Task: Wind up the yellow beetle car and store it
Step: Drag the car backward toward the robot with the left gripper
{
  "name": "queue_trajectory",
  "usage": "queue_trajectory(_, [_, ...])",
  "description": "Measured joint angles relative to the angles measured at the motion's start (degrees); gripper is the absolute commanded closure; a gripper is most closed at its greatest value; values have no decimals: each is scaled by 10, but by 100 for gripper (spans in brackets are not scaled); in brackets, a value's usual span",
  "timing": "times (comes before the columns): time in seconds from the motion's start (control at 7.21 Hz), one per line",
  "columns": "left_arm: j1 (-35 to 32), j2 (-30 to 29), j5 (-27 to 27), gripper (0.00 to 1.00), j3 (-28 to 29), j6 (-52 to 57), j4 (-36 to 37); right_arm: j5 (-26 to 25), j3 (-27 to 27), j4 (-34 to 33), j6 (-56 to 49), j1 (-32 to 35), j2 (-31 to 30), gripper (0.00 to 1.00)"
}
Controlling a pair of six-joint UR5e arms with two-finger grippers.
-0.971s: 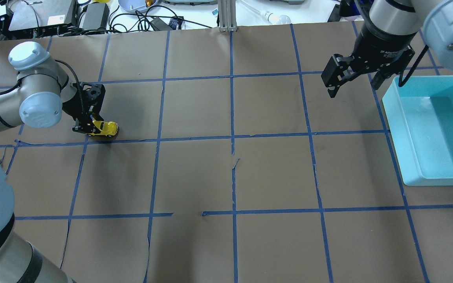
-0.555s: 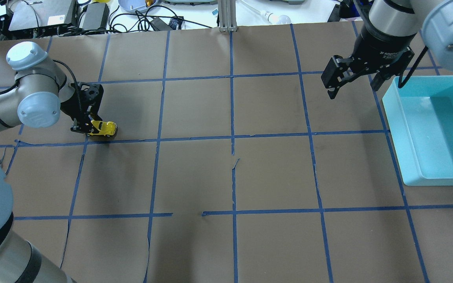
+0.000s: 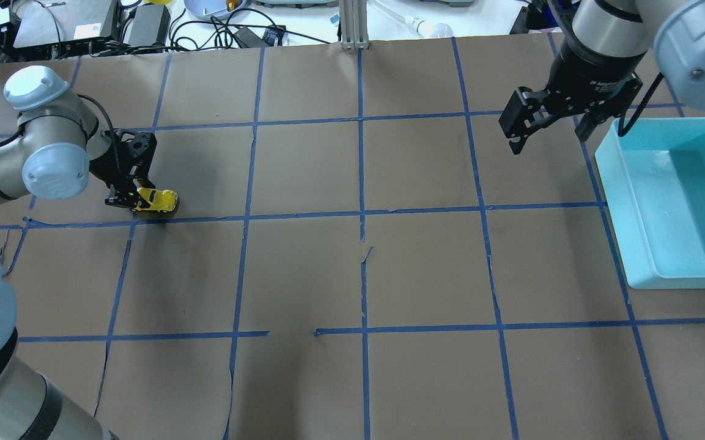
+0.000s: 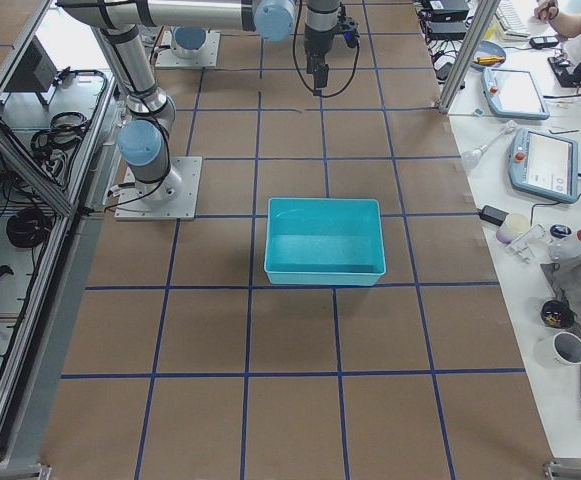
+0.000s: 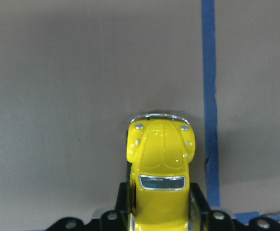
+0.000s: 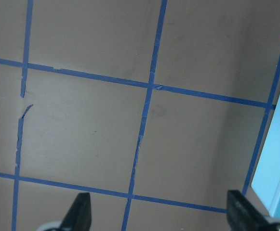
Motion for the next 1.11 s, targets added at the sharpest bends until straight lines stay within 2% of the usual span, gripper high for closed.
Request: queue_trajectory(1.11, [52, 0, 1, 91, 0, 40, 1, -2, 0, 1, -11, 0, 1, 0])
